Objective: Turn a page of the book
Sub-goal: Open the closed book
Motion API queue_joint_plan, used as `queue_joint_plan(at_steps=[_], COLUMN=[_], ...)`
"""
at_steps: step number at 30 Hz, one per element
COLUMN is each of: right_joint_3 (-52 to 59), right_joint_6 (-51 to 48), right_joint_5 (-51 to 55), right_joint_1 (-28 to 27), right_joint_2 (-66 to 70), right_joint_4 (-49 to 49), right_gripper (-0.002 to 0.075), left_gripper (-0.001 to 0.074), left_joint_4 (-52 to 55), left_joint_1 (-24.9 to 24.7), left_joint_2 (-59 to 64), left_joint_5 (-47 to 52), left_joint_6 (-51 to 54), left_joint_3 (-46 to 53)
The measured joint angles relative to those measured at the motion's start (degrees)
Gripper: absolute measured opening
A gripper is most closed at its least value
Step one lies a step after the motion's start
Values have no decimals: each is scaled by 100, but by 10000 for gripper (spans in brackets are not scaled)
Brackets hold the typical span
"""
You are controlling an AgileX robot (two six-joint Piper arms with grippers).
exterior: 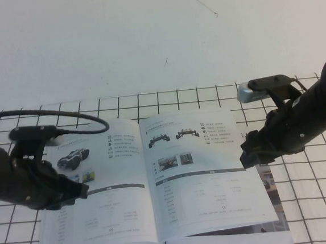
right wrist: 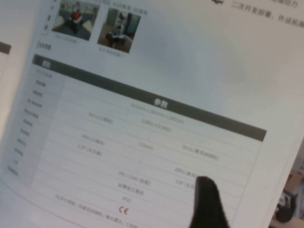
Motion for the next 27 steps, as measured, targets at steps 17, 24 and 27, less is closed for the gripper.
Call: queue_joint_plan(at_steps=[17, 24, 27], right_joint_3=[86, 86, 86], right_joint_6=[-672, -713, -722], right_joint_5=[-394, -585, -685], right_joint_1=[0, 0, 0], right_joint_2=[936, 936, 936], right_joint_4=[1407, 1386, 1330], right_gripper=[485, 485, 485], left_gripper=[-2, -3, -3], left_joint_4=[-605, -671, -682], left_joint_1=[139, 151, 151], left_joint_2=[899, 978, 990], left_joint_5=[-601, -570, -570], left_joint_6=[427, 461, 473], left_joint_3=[368, 330, 330])
